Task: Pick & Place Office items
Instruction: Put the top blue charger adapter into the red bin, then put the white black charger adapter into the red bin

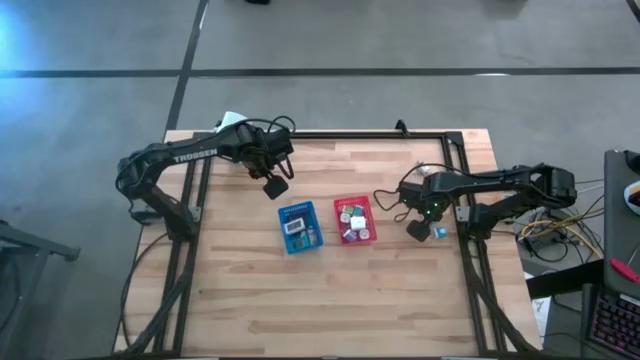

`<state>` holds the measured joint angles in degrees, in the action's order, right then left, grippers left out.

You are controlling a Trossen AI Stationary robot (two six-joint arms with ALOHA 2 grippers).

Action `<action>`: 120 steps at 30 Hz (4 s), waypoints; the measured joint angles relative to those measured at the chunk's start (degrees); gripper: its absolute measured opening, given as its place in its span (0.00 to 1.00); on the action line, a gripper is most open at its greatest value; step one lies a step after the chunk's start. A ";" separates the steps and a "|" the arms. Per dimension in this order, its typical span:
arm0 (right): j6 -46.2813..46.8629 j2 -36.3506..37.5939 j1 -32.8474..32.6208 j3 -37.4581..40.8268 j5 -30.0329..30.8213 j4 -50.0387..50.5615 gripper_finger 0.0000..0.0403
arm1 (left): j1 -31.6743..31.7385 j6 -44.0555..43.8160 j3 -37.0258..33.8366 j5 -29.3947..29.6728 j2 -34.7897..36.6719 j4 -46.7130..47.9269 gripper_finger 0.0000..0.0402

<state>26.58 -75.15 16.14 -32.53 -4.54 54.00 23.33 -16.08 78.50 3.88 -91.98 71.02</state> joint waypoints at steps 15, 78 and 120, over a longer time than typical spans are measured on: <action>2.12 0.01 0.04 -0.04 0.68 0.04 0.29 | 0.00 -0.21 0.00 0.00 0.00 0.00 0.83; -13.36 -10.22 -7.86 -43.53 -5.77 -0.22 0.29 | 0.00 -0.48 0.00 -0.01 0.00 0.44 0.83; -10.54 -19.44 -5.73 -45.99 -8.99 0.14 0.84 | 0.00 -0.41 0.00 0.00 0.02 0.61 0.83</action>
<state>16.04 -94.59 10.41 -78.52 -13.53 54.14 23.33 -16.49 78.50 3.88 -91.97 71.64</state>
